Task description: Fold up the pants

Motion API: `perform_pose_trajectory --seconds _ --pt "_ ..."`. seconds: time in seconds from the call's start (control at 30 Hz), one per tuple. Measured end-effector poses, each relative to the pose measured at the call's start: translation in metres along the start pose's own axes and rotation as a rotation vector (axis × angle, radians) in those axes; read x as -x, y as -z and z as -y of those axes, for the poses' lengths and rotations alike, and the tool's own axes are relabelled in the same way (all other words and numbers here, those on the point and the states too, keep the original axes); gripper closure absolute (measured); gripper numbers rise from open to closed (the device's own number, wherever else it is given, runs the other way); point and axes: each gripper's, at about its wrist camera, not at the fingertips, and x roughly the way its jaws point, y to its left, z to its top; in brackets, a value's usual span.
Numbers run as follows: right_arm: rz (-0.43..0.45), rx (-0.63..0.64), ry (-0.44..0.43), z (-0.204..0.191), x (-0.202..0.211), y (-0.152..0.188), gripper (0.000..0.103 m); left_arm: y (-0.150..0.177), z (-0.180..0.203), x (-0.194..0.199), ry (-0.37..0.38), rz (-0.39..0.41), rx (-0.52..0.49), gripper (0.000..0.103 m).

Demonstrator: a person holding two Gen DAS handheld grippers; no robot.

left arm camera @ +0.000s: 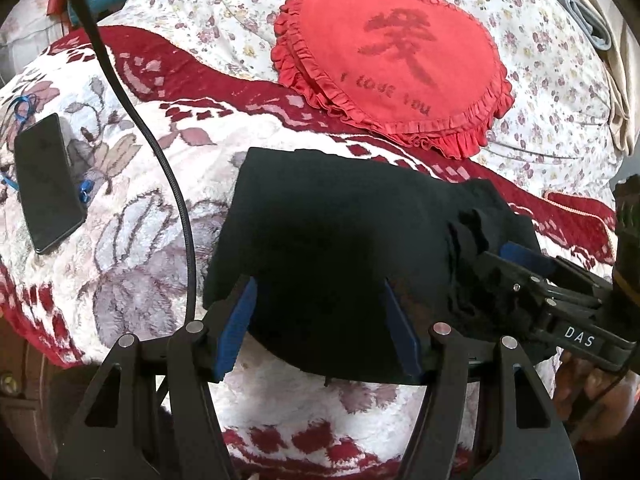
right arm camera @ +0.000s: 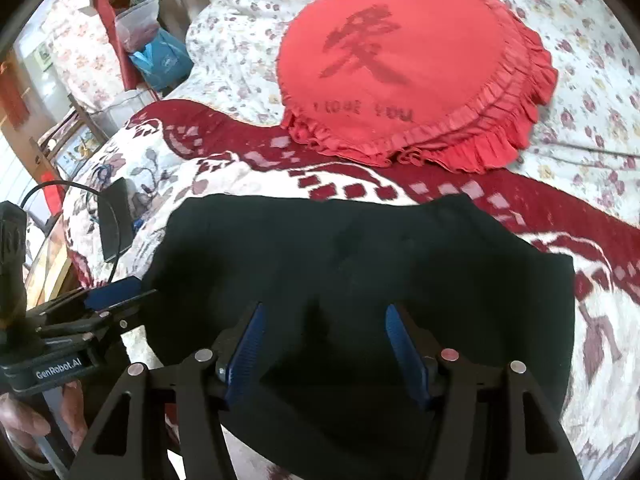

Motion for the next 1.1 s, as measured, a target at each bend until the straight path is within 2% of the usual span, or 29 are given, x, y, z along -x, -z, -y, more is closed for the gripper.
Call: perform_pose_trajectory --seconds 0.17,0.33,0.37,0.43,0.53,0.63,0.77,0.9,0.93,1.0,1.07,1.1 --pt "-0.008 0.022 -0.017 -0.009 -0.006 -0.007 0.040 0.001 -0.008 0.004 0.005 0.000 0.026 0.040" --pt "-0.009 0.068 -0.064 -0.021 -0.016 -0.021 0.039 0.007 -0.029 0.012 0.072 -0.023 0.107 0.039" --pt "-0.007 0.091 -0.077 -0.025 -0.019 -0.026 0.038 0.009 -0.033 0.012 0.084 -0.029 0.127 0.038" --pt "-0.008 0.126 -0.090 -0.034 -0.026 -0.037 0.036 0.015 -0.046 0.014 0.109 -0.038 0.186 0.027" --pt "-0.007 0.184 -0.126 -0.053 -0.038 -0.057 0.034 0.021 -0.057 0.016 0.135 -0.020 0.241 0.026" --pt "-0.048 0.257 -0.192 -0.075 -0.060 -0.072 0.030 0.024 -0.060 0.007 0.131 -0.034 0.271 0.026" --pt "-0.102 0.361 -0.191 -0.101 -0.090 -0.082 0.030 0.024 -0.060 -0.010 0.131 -0.059 0.303 0.026" --pt "-0.140 0.363 -0.200 -0.107 -0.119 -0.091 0.030 0.019 -0.057 -0.020 0.113 -0.017 0.307 0.026" --pt "-0.150 0.343 -0.221 -0.105 -0.125 -0.091 0.030 0.017 -0.056 -0.023 0.116 -0.005 0.312 0.022" --pt "-0.156 0.276 -0.273 -0.097 -0.133 -0.090 0.061 0.016 -0.058 -0.027 0.137 0.023 0.324 0.017" --pt "-0.120 0.218 -0.292 -0.088 -0.133 -0.089 0.069 0.015 -0.060 -0.028 0.162 0.065 0.339 0.021" --pt "-0.111 0.195 -0.305 -0.084 -0.132 -0.089 0.073 0.013 -0.062 -0.026 0.177 0.083 0.349 0.041"
